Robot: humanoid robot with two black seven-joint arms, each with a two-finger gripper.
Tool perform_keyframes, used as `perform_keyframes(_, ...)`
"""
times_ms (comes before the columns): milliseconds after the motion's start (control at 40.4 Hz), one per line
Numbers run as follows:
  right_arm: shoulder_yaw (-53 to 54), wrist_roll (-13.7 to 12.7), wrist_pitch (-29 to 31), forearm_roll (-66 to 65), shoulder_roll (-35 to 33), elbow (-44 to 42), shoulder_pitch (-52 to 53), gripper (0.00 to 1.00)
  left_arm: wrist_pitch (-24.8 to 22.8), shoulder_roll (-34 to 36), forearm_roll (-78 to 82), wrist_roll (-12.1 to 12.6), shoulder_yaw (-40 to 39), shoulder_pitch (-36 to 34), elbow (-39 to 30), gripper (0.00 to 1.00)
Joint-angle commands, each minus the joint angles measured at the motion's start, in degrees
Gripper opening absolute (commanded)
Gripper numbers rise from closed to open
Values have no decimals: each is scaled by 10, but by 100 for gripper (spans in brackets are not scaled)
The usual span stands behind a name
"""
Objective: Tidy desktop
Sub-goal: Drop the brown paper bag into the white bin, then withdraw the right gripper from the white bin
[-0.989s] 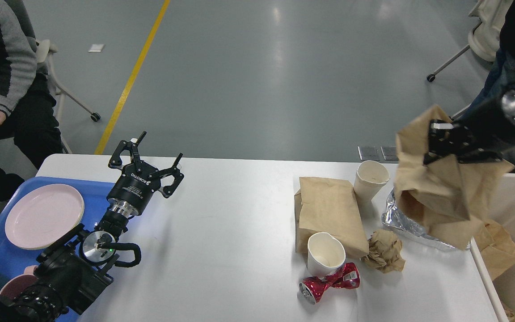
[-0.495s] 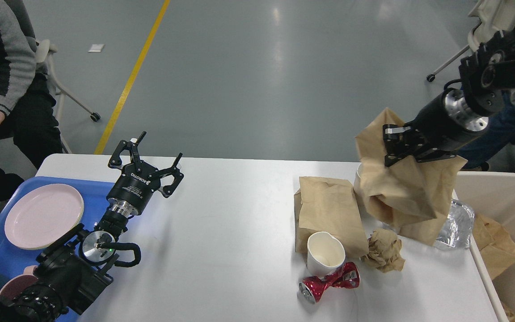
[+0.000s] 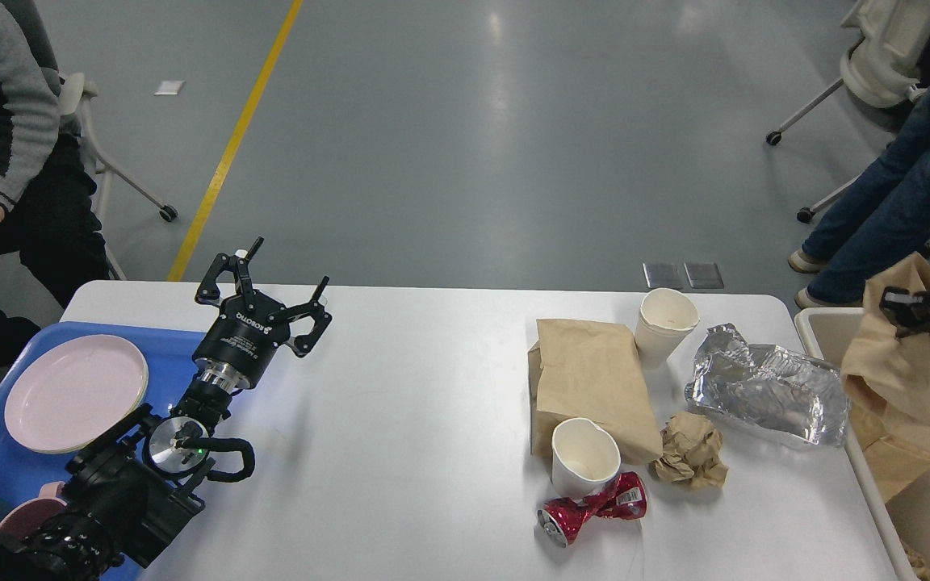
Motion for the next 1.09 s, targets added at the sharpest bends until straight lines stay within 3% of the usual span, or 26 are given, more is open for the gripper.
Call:
perform_keyframes(0, 11, -16, -105, 43, -18, -90, -128, 0, 0, 0, 0, 0, -1, 0, 0, 97)
perform_keyframes(74, 30, -35, -170, 68, -32, -114, -179, 0, 0, 0, 0, 0, -1, 0, 0, 97)
perform_keyframes(99, 53, -54, -200, 88, -35, -122, -201, 0, 0, 0, 0, 0, -1, 0, 0, 97)
perform_keyframes(223, 152, -121, -247, 117, -32, -130, -244, 0, 0, 0, 0, 0, -1, 0, 0, 97)
perform_keyframes(272, 179, -135, -258, 117, -31, -138, -260, 0, 0, 0, 0, 0, -1, 0, 0, 97)
perform_keyframes(470, 226, -143, -281, 117, -30, -150, -292, 0, 0, 0, 0, 0, -1, 0, 0, 97)
perform_keyframes(495, 226, -143, -281, 117, -30, -149, -292, 15, 0, 0, 0, 0, -1, 0, 0, 97)
perform_keyframes(519, 227, -142, -275, 117, -31, -148, -291, 99, 0, 0, 0, 0, 0, 0, 0, 97)
perform_keyframes(890, 227, -142, -272, 115, -31, -140, -278, 100, 0, 0, 0, 0, 0, 0, 0, 97)
perform_keyframes(1063, 227, -142, -254, 105, -37, -114, -200, 100, 0, 0, 0, 0, -1, 0, 0, 97)
